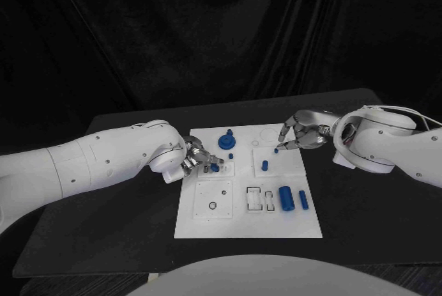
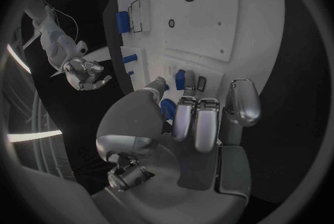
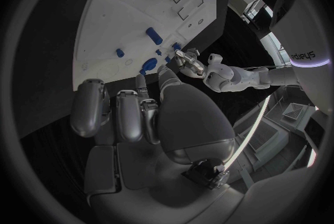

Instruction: Assemble the parts on the task board

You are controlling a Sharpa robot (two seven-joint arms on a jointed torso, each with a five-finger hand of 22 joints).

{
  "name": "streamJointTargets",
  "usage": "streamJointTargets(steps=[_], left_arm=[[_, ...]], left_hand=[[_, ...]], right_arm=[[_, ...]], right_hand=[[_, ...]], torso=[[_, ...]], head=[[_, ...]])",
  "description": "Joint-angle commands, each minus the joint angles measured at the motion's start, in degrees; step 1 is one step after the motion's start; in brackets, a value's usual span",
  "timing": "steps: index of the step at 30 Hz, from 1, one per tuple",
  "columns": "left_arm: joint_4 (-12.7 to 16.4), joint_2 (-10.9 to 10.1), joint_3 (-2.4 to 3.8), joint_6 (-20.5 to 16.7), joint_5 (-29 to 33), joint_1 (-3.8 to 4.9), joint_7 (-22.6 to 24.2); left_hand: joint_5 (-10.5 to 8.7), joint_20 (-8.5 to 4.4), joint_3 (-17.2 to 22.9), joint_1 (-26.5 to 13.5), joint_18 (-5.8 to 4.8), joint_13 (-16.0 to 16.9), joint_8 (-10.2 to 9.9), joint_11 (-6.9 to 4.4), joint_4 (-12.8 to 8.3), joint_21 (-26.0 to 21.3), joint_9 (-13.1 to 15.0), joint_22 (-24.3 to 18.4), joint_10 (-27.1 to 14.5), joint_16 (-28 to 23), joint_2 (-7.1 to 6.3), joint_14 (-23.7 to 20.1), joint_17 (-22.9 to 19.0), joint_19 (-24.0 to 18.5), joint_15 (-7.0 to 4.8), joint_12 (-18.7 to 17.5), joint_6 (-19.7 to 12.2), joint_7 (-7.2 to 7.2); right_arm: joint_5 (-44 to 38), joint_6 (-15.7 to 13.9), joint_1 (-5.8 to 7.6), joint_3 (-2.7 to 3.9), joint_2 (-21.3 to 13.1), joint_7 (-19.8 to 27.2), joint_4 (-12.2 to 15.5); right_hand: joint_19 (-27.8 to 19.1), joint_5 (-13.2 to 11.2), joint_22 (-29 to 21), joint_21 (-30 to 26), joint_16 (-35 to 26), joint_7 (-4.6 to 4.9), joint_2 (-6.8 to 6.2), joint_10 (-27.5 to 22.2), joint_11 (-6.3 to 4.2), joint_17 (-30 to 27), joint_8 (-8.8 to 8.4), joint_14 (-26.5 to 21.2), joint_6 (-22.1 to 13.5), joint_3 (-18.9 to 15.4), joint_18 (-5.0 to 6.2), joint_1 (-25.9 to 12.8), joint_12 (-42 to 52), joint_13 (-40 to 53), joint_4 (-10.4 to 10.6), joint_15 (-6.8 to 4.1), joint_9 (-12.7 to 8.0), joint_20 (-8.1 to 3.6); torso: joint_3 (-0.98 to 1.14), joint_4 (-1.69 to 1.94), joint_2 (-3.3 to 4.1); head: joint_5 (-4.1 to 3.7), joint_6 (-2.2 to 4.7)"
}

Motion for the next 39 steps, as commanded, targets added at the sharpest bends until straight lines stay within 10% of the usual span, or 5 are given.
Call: streamJointTargets(steps=[1, 26, 32, 36, 39], left_arm=[[-0.05, 0.11, -0.21, 1.56, -0.66, -0.30, -0.42], [0.28, -0.04, -0.20, 0.06, -5.45, -0.31, 2.79], [0.08, -0.01, -0.20, 0.25, -5.46, -0.31, 2.86], [-0.06, 0.08, -0.20, 0.42, -5.46, -0.31, 3.15], [-0.13, 0.20, -0.20, 0.58, -5.46, -0.31, 3.34]], left_hand=[[-0.21, 0.54, -0.54, -0.43, 1.00, 8.49, 0.19, 0.56, 0.13, -0.25, 0.05, 3.64, 0.01, -0.14, 0.00, 4.31, 13.05, -0.03, 0.23, -0.17, -0.67, 0.02], [0.32, 0.21, -3.63, 1.33, 0.80, 9.30, 5.16, 0.03, 1.50, 0.26, 4.32, 4.88, 0.76, 0.57, 1.87, 5.11, 14.05, 1.01, -0.18, 0.62, -0.43, -0.80], [4.30, 0.02, -2.79, 3.57, 0.82, 9.28, 6.11, -0.21, 0.57, 0.09, 5.24, 5.16, 0.74, 0.56, 3.38, 5.10, 14.03, 1.08, -0.39, 0.60, -0.68, -1.09], [14.28, -0.30, 0.39, 7.76, 0.90, 9.14, 6.27, -0.65, -1.80, -0.39, 5.54, 5.31, 0.50, 0.47, 4.82, 4.99, 13.92, 0.83, -0.75, 0.42, -1.25, -1.56], [15.10, -0.33, 0.91, 8.15, 0.90, 9.10, 6.26, -0.68, -2.06, -0.51, 5.52, 5.35, 0.44, 0.43, 4.78, 4.94, 13.87, 0.78, -0.76, 0.37, -1.28, -1.60]], right_arm=[[-0.04, 0.32, -0.18, 0.04, -0.06, -0.90, 0.00], [-0.04, 0.54, -0.62, 0.04, -0.15, -0.81, -0.15], [-0.04, 0.56, -0.62, 0.04, -0.14, -0.84, -0.20], [-0.04, 0.53, -0.62, 0.04, -0.12, -0.85, -0.19], [-0.04, 0.55, -0.62, 0.04, -0.11, -0.87, -0.18]], right_hand=[[-0.47, 0.13, 8.71, -0.24, -0.31, 0.02, 0.11, 4.83, 0.27, -0.08, -0.26, 2.21, -0.43, -0.10, 0.42, 0.57, -0.36, 13.46, -0.36, 0.38, -0.03, 0.07], [-0.47, 0.14, 8.71, -0.29, -0.29, 0.02, 0.11, 4.83, 0.28, -0.03, -0.22, 2.22, -0.43, -0.14, 0.42, 0.51, -0.36, 13.45, -0.37, 0.39, -0.02, 0.09], [-0.47, 0.15, 8.71, -0.29, -0.26, 0.01, 0.18, 4.84, 0.29, 0.01, -0.17, 2.23, -0.35, -0.14, 0.42, 0.46, -0.36, 13.47, -0.35, 0.40, 0.01, 0.09], [-0.48, 0.17, 8.70, -0.35, -0.29, 0.01, 0.24, 4.82, 0.30, -0.05, -0.12, 2.22, -0.28, -0.14, 0.43, 0.42, -0.37, 13.44, -0.33, 0.41, 0.02, 0.10], [-0.47, 0.21, 8.70, -0.34, -0.30, 0.00, 0.26, 4.82, 0.30, -0.07, -0.11, 2.22, -0.26, -0.12, 0.43, 0.45, -0.37, 13.44, -0.35, 0.41, 0.03, 0.10]], torso=[[0.04, -0.01, 0.02], [0.04, -0.03, -0.02], [0.05, -0.02, 0.01], [0.04, -0.01, 0.02], [0.04, -0.03, 0.00]], head=[[0.01, 0.01], [0.02, 0.01], [0.05, 0.01], [0.01, 0.01], [-0.01, 0.01]])
